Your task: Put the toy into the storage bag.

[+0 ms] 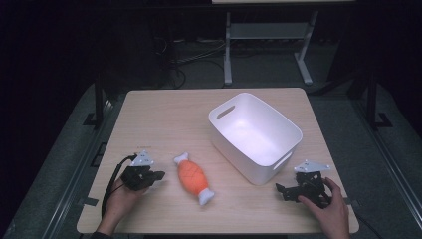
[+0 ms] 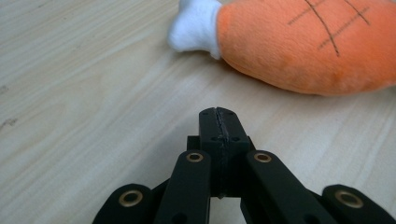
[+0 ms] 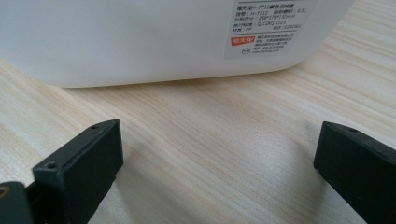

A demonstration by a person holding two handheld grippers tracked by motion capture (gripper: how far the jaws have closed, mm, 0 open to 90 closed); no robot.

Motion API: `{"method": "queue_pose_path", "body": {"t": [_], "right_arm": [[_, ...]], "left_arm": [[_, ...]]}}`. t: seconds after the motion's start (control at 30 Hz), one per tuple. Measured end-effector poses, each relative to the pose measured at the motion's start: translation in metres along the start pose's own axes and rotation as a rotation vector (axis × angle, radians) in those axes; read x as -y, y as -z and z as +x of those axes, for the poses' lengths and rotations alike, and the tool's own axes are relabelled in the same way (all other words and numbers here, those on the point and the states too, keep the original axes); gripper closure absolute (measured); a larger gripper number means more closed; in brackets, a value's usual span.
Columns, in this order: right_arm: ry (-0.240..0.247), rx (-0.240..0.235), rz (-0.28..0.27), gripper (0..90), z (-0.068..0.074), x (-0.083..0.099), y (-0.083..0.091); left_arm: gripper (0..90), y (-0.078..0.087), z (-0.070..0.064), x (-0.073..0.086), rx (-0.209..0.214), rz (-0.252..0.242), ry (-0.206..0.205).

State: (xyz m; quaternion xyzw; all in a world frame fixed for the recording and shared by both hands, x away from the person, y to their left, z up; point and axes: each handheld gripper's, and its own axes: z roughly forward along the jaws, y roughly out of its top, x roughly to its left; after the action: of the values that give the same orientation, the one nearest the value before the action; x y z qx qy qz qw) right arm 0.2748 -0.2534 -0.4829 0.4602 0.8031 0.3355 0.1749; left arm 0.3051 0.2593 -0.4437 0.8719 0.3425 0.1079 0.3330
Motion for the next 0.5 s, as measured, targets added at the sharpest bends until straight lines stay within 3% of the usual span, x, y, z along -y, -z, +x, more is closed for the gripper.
{"method": "queue_pose_path", "body": {"t": [0.5], "right_arm": [[-0.002,0.001,0.0,0.7,0.0,0.0,0.0]], "left_arm": [[89.7,-0.014,0.014,-0.024,-0.02,-0.005,0.003]]}}
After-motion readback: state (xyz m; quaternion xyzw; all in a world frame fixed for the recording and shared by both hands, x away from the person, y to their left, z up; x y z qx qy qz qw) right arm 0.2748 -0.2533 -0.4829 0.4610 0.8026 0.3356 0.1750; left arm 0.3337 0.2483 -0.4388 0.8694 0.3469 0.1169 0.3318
